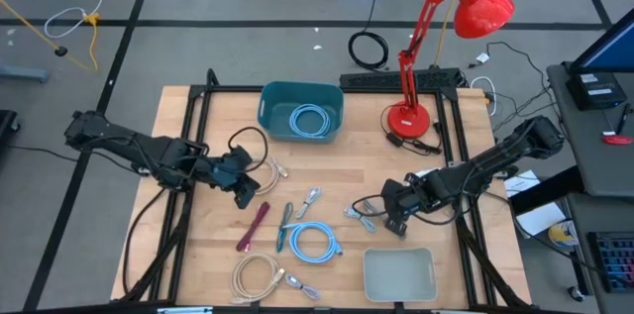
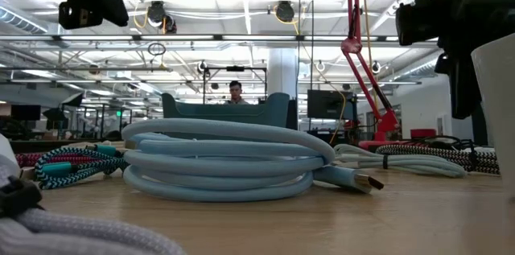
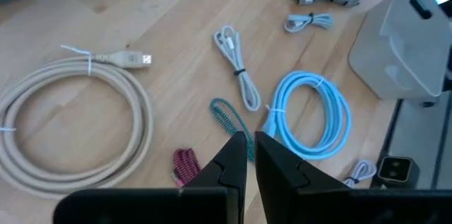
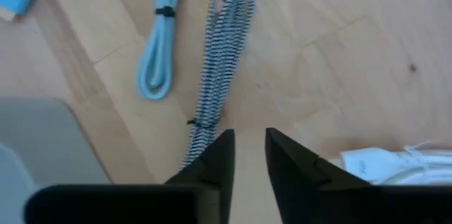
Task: Sort cables into bins
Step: Put the red patterned charger cable into the gray bin
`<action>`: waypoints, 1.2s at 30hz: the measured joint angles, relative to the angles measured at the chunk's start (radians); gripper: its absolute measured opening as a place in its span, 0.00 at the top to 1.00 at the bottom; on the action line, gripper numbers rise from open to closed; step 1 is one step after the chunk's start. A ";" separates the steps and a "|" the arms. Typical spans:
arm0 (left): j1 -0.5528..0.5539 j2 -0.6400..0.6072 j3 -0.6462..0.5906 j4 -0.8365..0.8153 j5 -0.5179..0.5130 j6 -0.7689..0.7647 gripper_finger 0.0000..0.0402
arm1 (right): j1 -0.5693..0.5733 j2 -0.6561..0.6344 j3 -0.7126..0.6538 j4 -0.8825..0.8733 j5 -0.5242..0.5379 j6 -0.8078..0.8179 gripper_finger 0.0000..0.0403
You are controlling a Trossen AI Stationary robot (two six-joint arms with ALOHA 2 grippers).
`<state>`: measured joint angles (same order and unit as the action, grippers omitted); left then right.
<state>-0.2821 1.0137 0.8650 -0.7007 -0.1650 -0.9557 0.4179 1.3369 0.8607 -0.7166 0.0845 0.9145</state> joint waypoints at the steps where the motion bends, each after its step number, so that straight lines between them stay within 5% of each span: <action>1: 0.000 0.000 0.000 -0.001 0.000 0.001 0.92 | 0.000 0.000 -0.001 0.010 -0.004 -0.001 0.77; 9: -0.002 0.000 0.000 -0.010 0.003 -0.005 0.92 | 0.000 0.000 -0.002 0.019 -0.007 -0.010 0.64; 18: -0.110 0.084 0.000 -0.172 0.063 -0.202 0.92 | 0.000 0.000 -0.002 0.020 -0.005 -0.010 0.64; 23: -0.202 0.193 0.000 -0.121 0.108 -0.271 0.91 | 0.000 0.000 -0.002 0.032 -0.003 -0.010 0.65; 36: -0.385 0.429 0.000 -0.006 0.217 -0.526 0.54 | -0.033 0.000 -0.002 0.052 0.019 -0.058 0.65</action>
<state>-0.6670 1.4424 0.8650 -0.7070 0.0524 -1.4818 0.3850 1.3373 0.8585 -0.6650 0.1031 0.8566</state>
